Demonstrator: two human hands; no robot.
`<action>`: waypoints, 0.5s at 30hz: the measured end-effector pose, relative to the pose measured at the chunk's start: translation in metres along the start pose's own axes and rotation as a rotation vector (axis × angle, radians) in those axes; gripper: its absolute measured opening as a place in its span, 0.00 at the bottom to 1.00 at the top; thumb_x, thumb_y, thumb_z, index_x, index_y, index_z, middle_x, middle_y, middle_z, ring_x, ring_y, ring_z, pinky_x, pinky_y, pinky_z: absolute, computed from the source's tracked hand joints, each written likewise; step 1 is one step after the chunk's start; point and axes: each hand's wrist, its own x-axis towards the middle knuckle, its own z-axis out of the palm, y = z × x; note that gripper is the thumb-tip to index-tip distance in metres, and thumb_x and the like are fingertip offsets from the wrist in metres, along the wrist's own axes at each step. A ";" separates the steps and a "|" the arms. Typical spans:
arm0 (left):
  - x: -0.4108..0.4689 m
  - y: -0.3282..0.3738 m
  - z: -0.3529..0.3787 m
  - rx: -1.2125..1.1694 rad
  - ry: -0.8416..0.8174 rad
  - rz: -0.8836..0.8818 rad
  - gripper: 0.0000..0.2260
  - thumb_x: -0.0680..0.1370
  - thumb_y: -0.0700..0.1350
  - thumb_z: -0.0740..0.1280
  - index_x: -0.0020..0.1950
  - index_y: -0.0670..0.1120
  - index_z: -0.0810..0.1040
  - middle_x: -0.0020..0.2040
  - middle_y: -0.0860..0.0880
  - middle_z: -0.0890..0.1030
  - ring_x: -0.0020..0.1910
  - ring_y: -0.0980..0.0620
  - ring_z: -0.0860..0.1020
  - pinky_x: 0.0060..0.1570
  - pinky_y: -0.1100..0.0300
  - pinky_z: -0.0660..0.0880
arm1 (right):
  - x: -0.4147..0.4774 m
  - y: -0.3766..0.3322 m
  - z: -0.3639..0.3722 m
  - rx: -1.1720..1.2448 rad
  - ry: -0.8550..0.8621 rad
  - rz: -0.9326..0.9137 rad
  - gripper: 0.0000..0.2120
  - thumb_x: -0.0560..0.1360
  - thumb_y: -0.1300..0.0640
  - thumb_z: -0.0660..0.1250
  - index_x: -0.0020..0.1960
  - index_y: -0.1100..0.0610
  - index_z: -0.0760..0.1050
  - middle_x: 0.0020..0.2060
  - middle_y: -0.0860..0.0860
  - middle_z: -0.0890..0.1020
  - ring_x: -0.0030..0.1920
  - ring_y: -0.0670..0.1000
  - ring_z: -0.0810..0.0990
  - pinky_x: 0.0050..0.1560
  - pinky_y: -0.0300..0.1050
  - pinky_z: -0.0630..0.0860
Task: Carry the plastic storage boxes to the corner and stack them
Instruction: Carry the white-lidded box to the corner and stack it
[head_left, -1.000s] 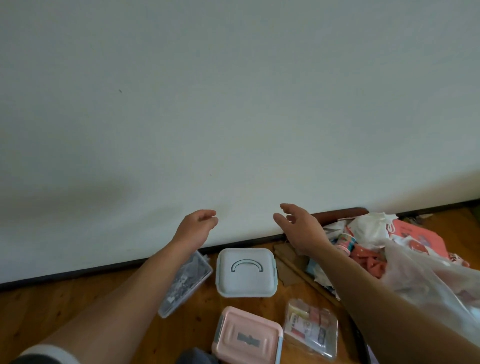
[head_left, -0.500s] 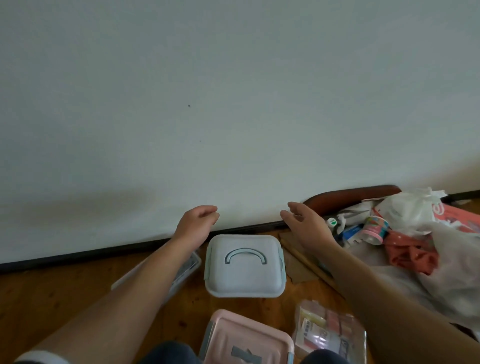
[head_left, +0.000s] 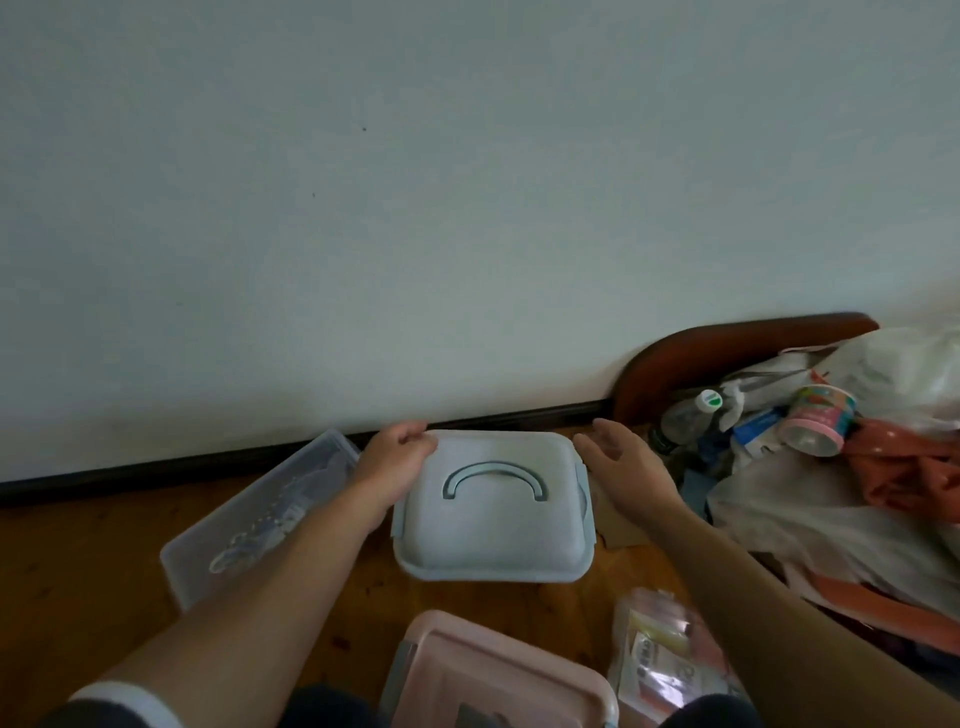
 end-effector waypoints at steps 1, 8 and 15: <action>0.008 -0.012 0.005 0.003 -0.001 -0.003 0.18 0.76 0.47 0.68 0.66 0.48 0.77 0.63 0.49 0.79 0.55 0.55 0.74 0.51 0.63 0.67 | 0.005 0.011 0.012 -0.015 -0.007 0.002 0.30 0.77 0.37 0.60 0.75 0.49 0.63 0.69 0.49 0.72 0.66 0.52 0.72 0.62 0.51 0.70; 0.030 -0.047 0.015 0.196 -0.049 -0.051 0.25 0.76 0.52 0.66 0.72 0.49 0.68 0.69 0.48 0.72 0.61 0.50 0.72 0.54 0.58 0.66 | 0.025 0.047 0.053 -0.037 -0.038 0.093 0.33 0.77 0.36 0.59 0.76 0.51 0.60 0.74 0.51 0.66 0.70 0.55 0.68 0.67 0.59 0.69; 0.038 -0.069 0.024 0.365 -0.053 -0.078 0.32 0.75 0.59 0.67 0.75 0.50 0.63 0.72 0.47 0.66 0.68 0.44 0.68 0.62 0.49 0.68 | 0.030 0.077 0.071 0.022 -0.017 0.159 0.35 0.75 0.34 0.60 0.77 0.50 0.58 0.74 0.52 0.64 0.71 0.56 0.66 0.65 0.57 0.68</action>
